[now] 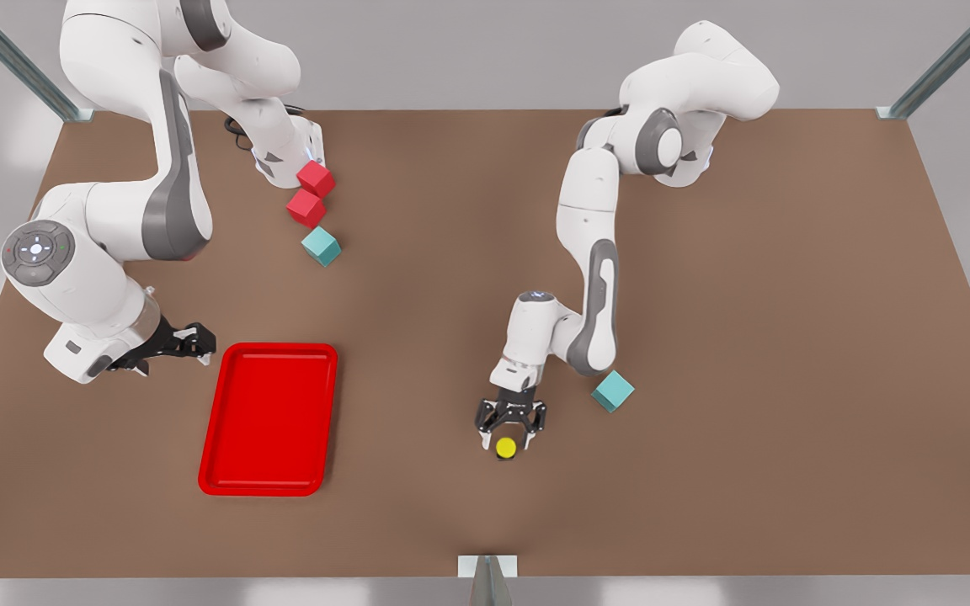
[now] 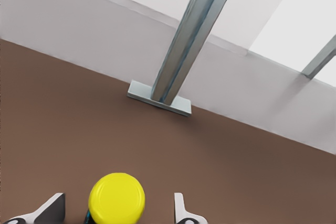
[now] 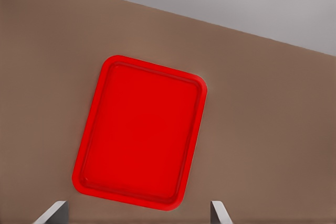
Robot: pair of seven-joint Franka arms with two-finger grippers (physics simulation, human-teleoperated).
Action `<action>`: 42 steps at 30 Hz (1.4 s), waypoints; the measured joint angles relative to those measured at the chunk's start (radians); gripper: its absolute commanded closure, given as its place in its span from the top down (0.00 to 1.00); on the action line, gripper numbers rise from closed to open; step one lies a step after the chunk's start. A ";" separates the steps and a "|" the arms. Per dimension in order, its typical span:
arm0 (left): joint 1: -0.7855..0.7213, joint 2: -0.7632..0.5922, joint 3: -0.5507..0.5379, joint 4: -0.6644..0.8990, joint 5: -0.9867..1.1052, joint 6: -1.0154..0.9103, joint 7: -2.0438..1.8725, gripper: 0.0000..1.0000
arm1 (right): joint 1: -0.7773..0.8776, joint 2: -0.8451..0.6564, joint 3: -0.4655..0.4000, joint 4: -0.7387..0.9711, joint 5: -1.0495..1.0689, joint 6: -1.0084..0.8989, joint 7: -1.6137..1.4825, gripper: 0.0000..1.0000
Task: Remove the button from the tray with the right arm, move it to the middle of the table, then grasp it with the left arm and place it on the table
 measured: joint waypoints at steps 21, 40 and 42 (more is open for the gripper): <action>0.256 -0.577 -0.378 -0.117 0.001 -0.305 0.086 1.00 | 0.035 -0.004 0.005 0.002 0.002 -0.018 0.001 1.00; 0.963 -1.444 -0.765 -0.635 -0.194 -1.512 0.977 1.00 | -0.176 -0.017 0.025 0.004 0.026 -0.174 -0.010 1.00; 0.964 -1.442 -0.774 -0.632 -0.194 -1.533 1.034 1.00 | -0.177 -0.015 0.035 0.003 0.027 -0.171 -0.025 1.00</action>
